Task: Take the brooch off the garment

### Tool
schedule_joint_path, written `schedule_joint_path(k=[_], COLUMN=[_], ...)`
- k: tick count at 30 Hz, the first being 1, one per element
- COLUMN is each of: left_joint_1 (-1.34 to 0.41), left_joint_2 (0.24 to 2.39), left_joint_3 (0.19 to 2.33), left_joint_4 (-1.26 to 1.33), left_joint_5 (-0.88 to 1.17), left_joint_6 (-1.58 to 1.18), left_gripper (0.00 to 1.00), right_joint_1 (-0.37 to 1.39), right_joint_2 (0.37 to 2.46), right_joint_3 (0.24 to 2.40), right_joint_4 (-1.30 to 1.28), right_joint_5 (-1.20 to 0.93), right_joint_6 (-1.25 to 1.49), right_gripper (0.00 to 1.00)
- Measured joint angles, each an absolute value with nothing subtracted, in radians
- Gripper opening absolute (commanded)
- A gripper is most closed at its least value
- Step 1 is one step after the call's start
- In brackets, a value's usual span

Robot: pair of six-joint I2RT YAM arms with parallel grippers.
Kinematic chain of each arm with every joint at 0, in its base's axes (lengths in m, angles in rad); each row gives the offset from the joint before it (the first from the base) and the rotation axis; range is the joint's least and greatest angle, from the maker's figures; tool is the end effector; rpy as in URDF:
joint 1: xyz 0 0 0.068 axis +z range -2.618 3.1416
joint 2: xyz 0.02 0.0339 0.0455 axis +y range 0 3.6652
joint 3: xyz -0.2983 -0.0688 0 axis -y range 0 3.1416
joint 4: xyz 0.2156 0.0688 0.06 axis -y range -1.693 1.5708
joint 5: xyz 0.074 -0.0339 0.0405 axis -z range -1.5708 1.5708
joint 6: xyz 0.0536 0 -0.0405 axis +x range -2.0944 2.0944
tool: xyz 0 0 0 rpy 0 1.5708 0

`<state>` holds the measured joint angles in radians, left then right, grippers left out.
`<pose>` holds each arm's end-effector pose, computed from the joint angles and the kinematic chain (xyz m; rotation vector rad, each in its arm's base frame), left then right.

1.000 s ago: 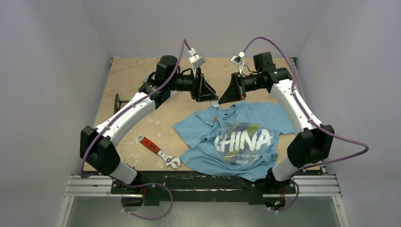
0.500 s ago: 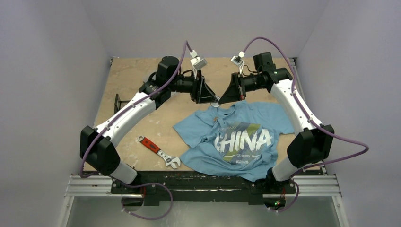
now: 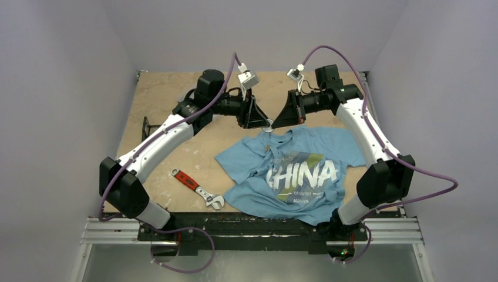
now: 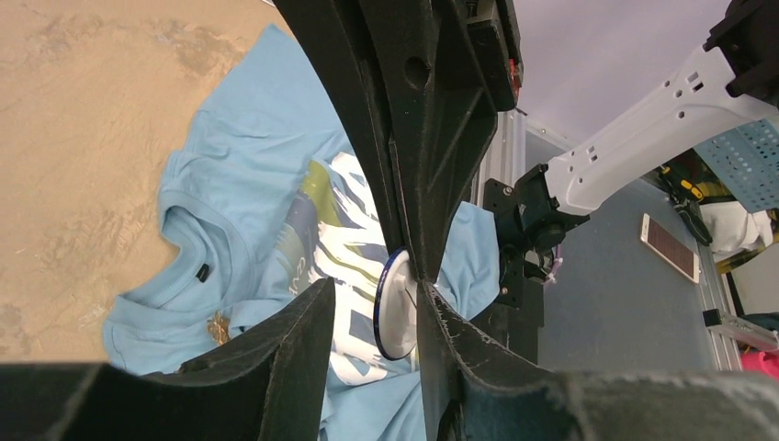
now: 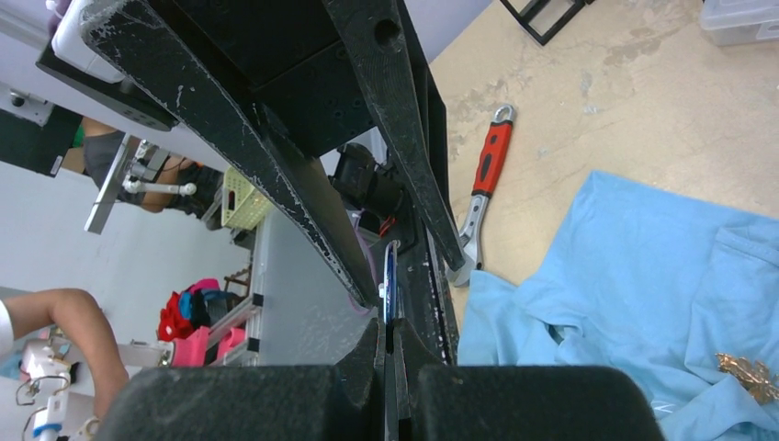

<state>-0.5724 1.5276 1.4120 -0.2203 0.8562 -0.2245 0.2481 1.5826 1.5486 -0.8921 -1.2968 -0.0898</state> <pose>0.2565 -0.2134 0.4103 0.9439 1.7811 -1.3348 0.2725 0.1223 0.3937 -0.8795 1.9864 1.6463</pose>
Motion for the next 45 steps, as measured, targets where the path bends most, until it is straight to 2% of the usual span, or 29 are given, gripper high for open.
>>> schedule_joint_path(k=[36,43,45], left_joint_1=[-0.591,-0.591,-0.591], left_joint_2=[1.497,1.492,1.491], left_joint_3=[1.422,1.422,1.422], left_joint_4=[-0.231,-0.236,-0.238], left_joint_5=[0.806,0.803,0.804], left_joint_6=[0.006,0.051,0.064], left_gripper=[0.21,0.22,0.31], right_joint_1=[0.242,0.241,0.241], right_joint_2=[1.583,1.583,1.583], right_joint_3=[1.545,1.541,1.538], right_joint_4=[-0.797,-0.785,-0.780], right_joint_5=[-1.331,-1.331,-1.330], right_joint_6=[-0.036,-0.011,-0.008], right_gripper=[0.00,0.00,0.00])
